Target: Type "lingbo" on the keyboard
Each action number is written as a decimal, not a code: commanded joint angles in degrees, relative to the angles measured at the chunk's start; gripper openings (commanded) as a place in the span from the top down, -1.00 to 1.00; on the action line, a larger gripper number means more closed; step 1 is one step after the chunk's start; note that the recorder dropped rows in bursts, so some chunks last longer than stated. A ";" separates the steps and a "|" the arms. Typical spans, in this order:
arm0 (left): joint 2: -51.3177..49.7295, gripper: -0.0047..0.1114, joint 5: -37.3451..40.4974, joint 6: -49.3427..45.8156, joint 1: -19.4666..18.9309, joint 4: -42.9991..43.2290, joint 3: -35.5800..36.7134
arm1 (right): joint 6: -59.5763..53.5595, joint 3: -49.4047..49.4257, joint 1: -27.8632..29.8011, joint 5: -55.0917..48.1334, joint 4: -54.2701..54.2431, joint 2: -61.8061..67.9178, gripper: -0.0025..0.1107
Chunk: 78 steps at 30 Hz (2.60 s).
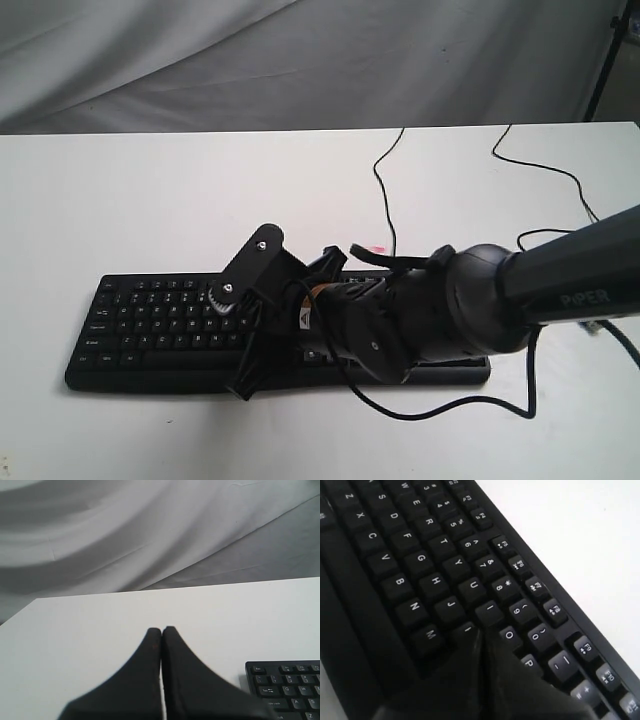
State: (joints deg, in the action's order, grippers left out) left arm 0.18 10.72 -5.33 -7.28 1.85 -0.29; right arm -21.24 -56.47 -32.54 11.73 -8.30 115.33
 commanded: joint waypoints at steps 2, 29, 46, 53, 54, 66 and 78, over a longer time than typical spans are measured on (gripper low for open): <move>-0.18 0.91 -0.24 0.16 0.22 -0.03 0.29 | -0.44 -0.28 -0.01 2.25 0.87 0.26 0.96; -0.18 0.91 -0.24 0.16 0.22 -0.03 0.29 | -2.76 -0.28 0.69 1.27 0.74 2.42 0.96; -0.18 0.91 -0.24 0.16 0.22 -0.03 0.29 | -4.46 -5.72 0.58 -3.62 1.98 -1.15 0.96; -0.18 0.91 -0.24 0.16 0.22 -0.03 0.29 | -4.68 -11.69 0.58 -7.47 4.36 2.38 0.96; -0.18 0.91 -0.24 0.16 0.22 -0.03 0.29 | -4.92 -11.68 0.58 -7.26 4.36 2.59 0.96; -0.18 0.91 -0.24 0.16 0.22 -0.03 0.29 | -5.82 -11.58 2.05 -9.81 6.30 3.04 0.96; -0.18 0.91 -0.24 0.16 0.22 -0.03 0.29 | -5.82 -11.58 1.68 -11.13 6.84 3.04 0.96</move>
State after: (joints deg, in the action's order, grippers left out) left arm 0.18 10.72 -5.33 -7.28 1.85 -0.29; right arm -26.88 -67.72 -30.69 1.21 -2.30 118.48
